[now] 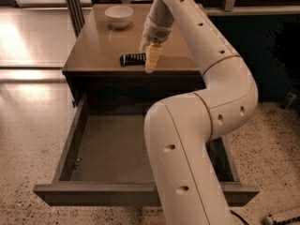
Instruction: Place rxbar chocolate into top drawer
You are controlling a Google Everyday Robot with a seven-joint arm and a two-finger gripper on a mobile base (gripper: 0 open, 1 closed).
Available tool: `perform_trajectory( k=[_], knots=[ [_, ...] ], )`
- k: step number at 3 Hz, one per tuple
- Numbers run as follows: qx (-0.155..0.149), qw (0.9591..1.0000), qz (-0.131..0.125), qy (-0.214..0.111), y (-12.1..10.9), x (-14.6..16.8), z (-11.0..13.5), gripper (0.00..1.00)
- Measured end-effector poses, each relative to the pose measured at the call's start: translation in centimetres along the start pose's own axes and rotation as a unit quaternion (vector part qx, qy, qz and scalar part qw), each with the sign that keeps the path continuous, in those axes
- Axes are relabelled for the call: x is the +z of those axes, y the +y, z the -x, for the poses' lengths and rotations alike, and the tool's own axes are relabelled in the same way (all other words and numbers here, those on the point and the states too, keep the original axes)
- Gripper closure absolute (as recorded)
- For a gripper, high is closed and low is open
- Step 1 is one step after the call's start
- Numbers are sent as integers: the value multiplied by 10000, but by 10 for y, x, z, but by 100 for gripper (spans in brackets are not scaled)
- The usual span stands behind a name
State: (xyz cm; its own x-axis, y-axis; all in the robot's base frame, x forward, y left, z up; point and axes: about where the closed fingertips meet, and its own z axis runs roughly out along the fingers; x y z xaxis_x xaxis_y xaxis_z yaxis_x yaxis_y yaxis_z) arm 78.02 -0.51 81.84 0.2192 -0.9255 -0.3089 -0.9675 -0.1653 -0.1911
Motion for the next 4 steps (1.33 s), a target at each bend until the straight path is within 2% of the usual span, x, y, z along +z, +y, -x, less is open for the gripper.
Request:
perform_trajectory(
  k=[2,4],
  knots=[
    [0,10000,0,0,0,0,0,96],
    [6,10000,-30,-8,5,-1,2,100]
  ],
)
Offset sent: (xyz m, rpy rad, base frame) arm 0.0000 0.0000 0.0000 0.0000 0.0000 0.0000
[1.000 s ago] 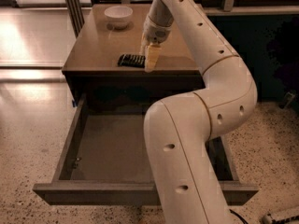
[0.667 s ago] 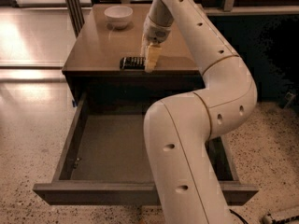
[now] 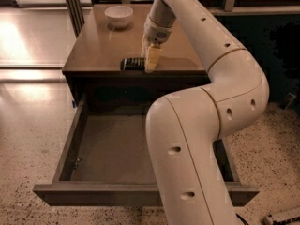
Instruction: Place rxbar chocolate into top drawer
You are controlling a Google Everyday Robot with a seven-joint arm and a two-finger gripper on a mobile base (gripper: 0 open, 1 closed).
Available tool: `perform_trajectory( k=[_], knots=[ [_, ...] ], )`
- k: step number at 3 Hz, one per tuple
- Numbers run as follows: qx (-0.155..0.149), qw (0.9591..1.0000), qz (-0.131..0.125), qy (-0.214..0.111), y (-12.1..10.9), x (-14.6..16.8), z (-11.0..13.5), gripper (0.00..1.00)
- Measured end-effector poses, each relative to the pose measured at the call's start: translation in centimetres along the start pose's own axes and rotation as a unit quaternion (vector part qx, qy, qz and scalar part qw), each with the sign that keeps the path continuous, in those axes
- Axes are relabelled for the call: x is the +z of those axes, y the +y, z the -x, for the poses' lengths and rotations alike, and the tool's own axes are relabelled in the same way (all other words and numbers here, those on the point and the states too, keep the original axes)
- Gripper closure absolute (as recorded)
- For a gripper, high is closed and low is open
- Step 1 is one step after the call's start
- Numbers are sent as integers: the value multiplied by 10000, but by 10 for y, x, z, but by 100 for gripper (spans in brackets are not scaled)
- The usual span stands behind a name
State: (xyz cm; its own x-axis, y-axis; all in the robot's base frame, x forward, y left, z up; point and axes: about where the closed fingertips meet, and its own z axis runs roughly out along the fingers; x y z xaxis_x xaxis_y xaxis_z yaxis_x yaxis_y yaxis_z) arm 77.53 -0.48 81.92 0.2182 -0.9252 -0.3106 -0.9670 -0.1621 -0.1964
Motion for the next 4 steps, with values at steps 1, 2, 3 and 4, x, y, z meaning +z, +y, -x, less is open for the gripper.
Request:
perform_trajectory(
  k=[1,2,3,4],
  knots=[
    [-1,10000,-1,-1,0,0,0,100],
    [-68,9999,-115,-89,-4,-7,6,100],
    [-433,9974,-360,-455,-1,-41,24,100],
    [-721,9932,-508,-757,5,-63,36,100]
  ],
)
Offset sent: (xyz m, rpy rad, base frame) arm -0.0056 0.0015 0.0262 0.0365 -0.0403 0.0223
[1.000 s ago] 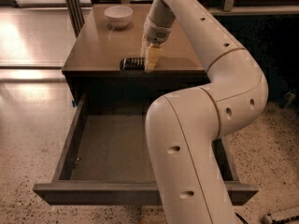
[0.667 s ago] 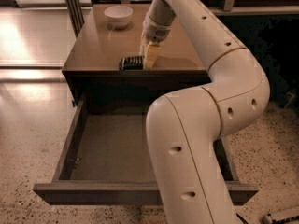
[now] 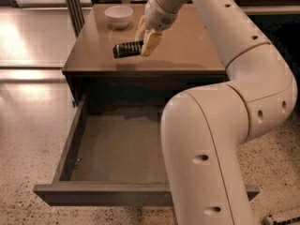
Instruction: Place rxbar chocolate into top drawer
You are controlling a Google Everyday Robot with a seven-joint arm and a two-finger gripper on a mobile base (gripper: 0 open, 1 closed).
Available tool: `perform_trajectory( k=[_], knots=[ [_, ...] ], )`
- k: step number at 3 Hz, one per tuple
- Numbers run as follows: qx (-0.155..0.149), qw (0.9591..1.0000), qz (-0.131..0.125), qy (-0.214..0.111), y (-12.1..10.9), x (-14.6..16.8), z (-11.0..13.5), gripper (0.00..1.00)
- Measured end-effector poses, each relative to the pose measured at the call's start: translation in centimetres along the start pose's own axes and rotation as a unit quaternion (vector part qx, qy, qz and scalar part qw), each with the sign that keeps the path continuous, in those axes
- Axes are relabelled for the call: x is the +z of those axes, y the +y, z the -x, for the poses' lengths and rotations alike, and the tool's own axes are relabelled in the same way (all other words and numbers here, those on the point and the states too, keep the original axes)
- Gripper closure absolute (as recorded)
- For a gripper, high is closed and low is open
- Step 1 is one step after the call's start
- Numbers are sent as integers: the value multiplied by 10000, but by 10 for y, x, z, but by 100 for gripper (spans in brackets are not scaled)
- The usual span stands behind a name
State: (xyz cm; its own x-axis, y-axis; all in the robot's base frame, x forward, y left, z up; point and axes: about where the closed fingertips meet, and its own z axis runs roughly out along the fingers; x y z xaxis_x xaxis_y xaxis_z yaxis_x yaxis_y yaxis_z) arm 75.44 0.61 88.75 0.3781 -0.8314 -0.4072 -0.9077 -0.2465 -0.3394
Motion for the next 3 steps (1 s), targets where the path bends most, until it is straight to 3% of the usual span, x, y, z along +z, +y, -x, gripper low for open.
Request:
perform_trajectory(
  k=[1,3],
  knots=[
    [0,10000,0,0,0,0,0,100],
    [-575,9972,-173,-441,24,-48,23,100]
  ],
)
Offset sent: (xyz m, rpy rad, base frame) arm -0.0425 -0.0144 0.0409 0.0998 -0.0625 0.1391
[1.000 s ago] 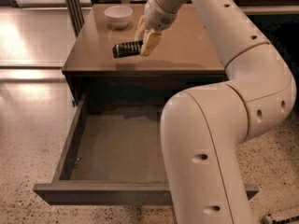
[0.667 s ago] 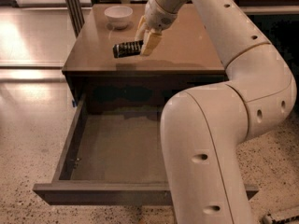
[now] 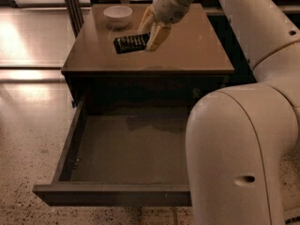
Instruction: Place rxbar chocolate into top drawer
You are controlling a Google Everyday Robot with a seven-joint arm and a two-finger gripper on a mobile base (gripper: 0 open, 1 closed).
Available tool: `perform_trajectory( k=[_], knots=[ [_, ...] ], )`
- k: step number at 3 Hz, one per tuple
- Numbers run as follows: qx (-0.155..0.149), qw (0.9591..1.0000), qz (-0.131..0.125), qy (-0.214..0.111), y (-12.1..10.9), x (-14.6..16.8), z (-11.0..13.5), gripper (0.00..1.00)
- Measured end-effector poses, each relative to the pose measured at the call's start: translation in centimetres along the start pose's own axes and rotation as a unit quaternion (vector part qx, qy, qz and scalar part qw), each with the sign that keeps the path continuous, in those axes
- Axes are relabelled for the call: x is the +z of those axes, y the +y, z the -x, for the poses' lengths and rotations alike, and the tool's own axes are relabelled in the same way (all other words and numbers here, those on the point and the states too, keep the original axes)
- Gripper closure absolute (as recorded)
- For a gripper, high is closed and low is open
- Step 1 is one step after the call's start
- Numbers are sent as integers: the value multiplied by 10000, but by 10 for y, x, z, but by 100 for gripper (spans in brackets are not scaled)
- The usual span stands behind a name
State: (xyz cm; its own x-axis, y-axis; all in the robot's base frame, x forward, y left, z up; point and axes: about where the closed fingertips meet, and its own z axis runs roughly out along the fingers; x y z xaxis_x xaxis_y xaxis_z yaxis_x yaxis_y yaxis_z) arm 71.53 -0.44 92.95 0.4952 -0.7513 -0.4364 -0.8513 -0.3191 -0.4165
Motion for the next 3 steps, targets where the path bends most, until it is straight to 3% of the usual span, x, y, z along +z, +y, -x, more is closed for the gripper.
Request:
perform_trajectory(
  k=[2,3],
  knots=[
    [-328,9993,33,-177,52,-25,53,100],
    [-276,9991,257,-216,100,-15,66,100]
  ],
)
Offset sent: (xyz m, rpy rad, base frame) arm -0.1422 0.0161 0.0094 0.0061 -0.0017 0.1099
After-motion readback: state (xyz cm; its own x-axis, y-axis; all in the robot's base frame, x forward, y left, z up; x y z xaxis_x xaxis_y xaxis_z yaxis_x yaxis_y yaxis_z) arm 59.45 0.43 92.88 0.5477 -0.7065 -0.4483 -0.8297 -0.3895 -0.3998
